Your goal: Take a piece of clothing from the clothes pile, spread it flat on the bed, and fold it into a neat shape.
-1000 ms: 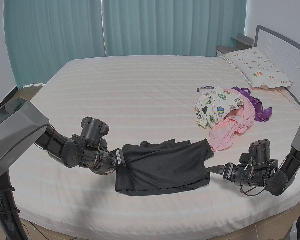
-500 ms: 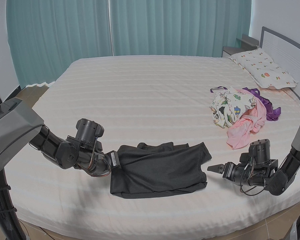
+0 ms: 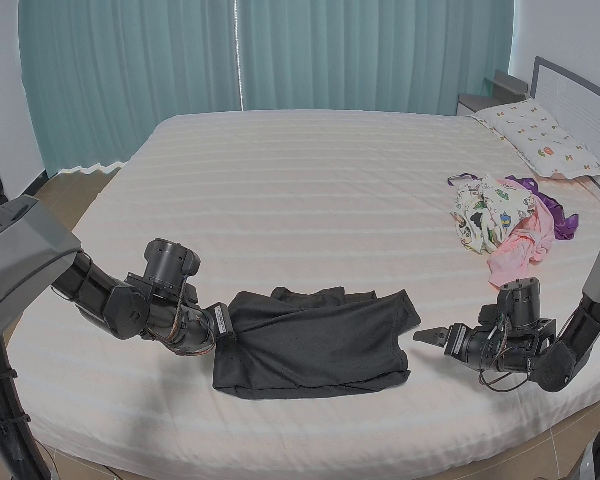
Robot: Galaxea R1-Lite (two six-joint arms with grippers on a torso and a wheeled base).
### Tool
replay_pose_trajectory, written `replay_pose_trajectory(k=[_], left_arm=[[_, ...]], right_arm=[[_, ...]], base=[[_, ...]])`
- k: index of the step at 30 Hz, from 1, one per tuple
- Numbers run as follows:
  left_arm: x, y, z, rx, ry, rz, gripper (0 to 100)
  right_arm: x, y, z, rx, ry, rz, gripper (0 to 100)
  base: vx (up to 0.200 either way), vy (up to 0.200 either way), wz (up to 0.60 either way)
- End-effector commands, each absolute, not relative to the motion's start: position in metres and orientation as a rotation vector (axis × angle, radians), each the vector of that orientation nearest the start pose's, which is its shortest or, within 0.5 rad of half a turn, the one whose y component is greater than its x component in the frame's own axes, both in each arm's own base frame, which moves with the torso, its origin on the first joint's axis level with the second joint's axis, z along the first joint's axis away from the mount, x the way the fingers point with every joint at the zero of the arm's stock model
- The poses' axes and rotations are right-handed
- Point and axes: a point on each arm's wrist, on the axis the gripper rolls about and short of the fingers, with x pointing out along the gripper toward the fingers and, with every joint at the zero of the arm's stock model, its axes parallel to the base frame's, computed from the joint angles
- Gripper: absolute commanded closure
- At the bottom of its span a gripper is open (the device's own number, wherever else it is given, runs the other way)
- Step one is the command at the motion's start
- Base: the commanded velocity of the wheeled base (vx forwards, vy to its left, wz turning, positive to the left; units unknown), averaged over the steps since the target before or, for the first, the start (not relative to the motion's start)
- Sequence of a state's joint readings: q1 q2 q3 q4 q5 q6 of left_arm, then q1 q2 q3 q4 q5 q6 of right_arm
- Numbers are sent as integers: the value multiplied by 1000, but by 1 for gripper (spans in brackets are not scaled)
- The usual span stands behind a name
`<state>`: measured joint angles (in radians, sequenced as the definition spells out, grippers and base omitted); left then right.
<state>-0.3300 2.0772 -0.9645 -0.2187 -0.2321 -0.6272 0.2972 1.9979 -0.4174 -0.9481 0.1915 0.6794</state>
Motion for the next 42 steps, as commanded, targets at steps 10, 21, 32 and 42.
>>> replay_pose_trajectory(k=[10,21,32,42], left_arm=[[316,-115,62,-549,1070,-277,0],[297,-97,73,-697,1035,-193,0],[283,-92,70,-773,1041,-152,0],[275,-90,62,-775,1043,-150,0]], right_arm=[[264,92,37,608,784,252,0],[260,134,33,565,825,366,0],[262,139,23,534,835,328,100],[242,127,32,514,832,294,100]], base=[[0,0,0],[0,0,0],[0,0,0],[0,0,0]])
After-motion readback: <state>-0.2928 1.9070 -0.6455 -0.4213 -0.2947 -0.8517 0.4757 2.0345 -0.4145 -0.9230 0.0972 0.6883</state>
